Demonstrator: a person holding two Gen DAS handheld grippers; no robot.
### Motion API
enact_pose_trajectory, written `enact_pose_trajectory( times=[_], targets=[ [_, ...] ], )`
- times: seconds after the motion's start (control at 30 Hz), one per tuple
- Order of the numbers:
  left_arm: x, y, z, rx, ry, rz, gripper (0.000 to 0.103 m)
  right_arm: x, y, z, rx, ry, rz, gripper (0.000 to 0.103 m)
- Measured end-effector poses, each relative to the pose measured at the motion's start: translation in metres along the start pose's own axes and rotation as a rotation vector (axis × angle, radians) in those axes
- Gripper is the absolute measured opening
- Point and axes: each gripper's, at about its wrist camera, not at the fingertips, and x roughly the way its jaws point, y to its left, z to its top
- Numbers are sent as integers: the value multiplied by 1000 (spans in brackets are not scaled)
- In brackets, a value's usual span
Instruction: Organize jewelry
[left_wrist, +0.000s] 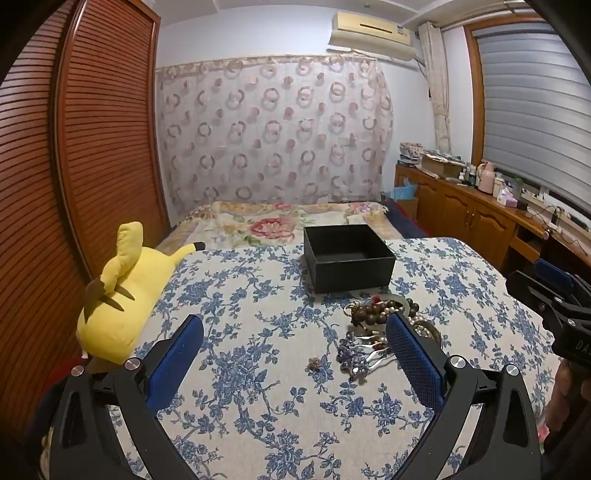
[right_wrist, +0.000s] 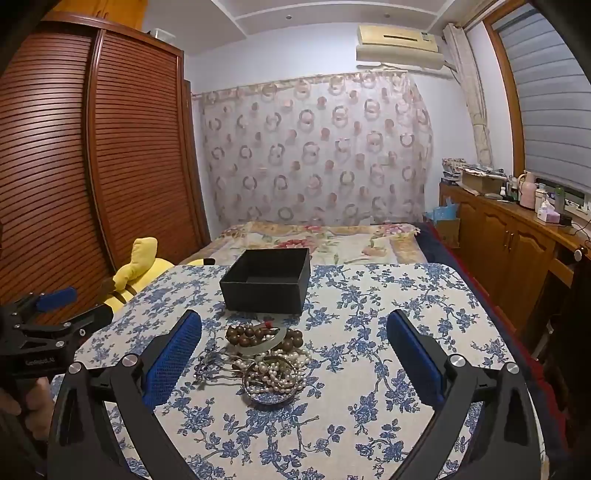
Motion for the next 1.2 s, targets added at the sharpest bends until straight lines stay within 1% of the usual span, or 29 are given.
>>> enact_pose_trajectory(
  times=[1.2],
  targets=[
    [-6,-2,3,4,-10,0,96,-2,1,0,1,0,3,101]
  ],
)
